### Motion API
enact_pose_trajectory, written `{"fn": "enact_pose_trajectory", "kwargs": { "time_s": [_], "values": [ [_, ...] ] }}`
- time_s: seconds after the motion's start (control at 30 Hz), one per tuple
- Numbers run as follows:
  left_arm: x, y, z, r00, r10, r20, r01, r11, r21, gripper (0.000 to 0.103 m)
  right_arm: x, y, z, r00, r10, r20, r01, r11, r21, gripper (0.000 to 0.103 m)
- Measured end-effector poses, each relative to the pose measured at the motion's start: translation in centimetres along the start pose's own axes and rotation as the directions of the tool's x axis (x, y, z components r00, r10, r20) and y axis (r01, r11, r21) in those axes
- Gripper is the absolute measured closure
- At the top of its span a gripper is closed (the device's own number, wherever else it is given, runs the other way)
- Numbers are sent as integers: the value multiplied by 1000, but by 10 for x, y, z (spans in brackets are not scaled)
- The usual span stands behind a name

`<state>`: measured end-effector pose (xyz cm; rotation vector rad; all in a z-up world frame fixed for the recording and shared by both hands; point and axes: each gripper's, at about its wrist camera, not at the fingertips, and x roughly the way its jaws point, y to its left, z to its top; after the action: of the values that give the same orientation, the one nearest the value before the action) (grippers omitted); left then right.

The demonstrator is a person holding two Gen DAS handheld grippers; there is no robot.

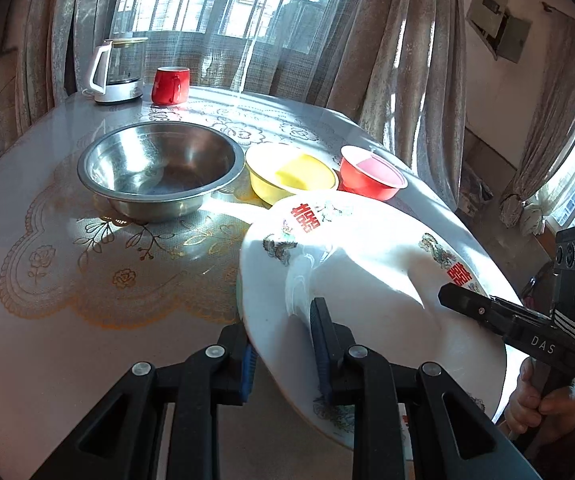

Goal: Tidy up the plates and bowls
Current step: 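Lower the double-happiness plate onto the rose plate with the left tool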

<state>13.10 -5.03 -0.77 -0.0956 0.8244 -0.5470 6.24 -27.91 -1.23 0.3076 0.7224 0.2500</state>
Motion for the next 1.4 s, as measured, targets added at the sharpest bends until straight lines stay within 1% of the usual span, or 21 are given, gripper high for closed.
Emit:
{"fn": "enact_pose_trajectory", "kwargs": {
  "time_s": [0.23, 0.47, 0.6, 0.83, 1.07, 1.17, 1.27, 1.37, 1.4],
  "values": [
    [28, -4, 3, 999, 3, -39, -3, 1000, -3, 78, 10, -16, 3, 997, -71, -8, 71, 997, 1, 81],
    [36, -2, 2, 998, 8, -54, -9, 1000, -13, 78, 17, -24, 1, 996, -82, -24, 82, 996, 17, 81],
    [37, -4, 3, 998, 41, -42, -41, 999, 1, 78, 23, -23, 1, 994, -103, -24, 103, 995, 5, 80],
    [38, -4, 3, 998, 50, -40, -50, 999, -3, 78, 27, -23, 1, 993, -116, -26, 116, 993, -7, 79],
    [34, -10, 0, 995, 98, -28, -98, 995, -3, 77, 29, -21, 0, 991, -126, -37, 126, 992, 1, 78],
    [32, -11, -2, 995, 99, -27, -99, 995, -1, 77, 29, -23, -1, 993, -114, -35, 115, 993, 23, 77],
    [30, -10, -2, 995, 99, -26, -100, 995, -11, 77, 28, -21, -2, 992, -122, -32, 122, 992, 23, 76],
    [24, -8, -4, 995, 96, -5, -96, 995, -28, 77, 24, -21, -2, 993, -117, -36, 118, 992, 36, 76],
    [21, -6, -4, 995, 95, 1, -95, 995, -37, 77, 22, -21, -3, 993, -112, -33, 113, 993, 40, 75]
  ]
}}
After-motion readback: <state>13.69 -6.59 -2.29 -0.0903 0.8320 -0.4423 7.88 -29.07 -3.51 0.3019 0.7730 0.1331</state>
